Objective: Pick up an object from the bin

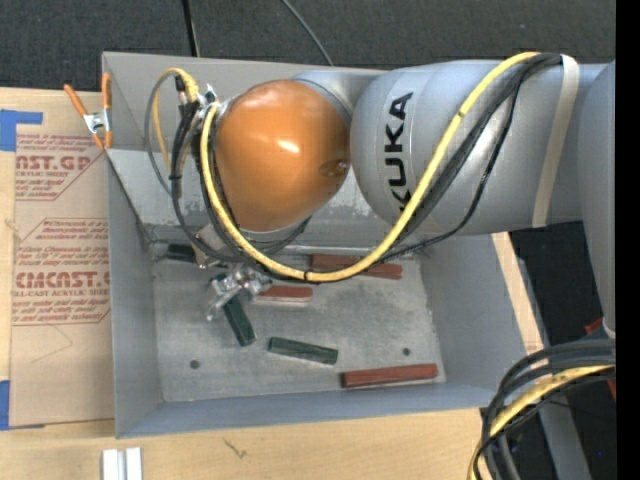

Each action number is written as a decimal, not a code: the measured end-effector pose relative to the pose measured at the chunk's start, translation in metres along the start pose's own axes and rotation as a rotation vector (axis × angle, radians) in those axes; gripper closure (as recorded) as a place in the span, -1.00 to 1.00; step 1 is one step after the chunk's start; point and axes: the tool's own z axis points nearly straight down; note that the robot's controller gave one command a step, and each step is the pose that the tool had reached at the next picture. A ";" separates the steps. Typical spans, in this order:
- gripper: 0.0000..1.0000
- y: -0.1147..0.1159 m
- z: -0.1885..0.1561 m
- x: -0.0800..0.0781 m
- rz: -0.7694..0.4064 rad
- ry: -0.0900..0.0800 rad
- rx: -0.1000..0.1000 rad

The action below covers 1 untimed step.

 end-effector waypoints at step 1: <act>1.00 0.000 0.000 0.000 0.000 0.000 0.000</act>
Offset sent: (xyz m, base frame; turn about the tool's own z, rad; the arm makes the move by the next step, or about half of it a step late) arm -0.0066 0.0000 0.1219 -0.0118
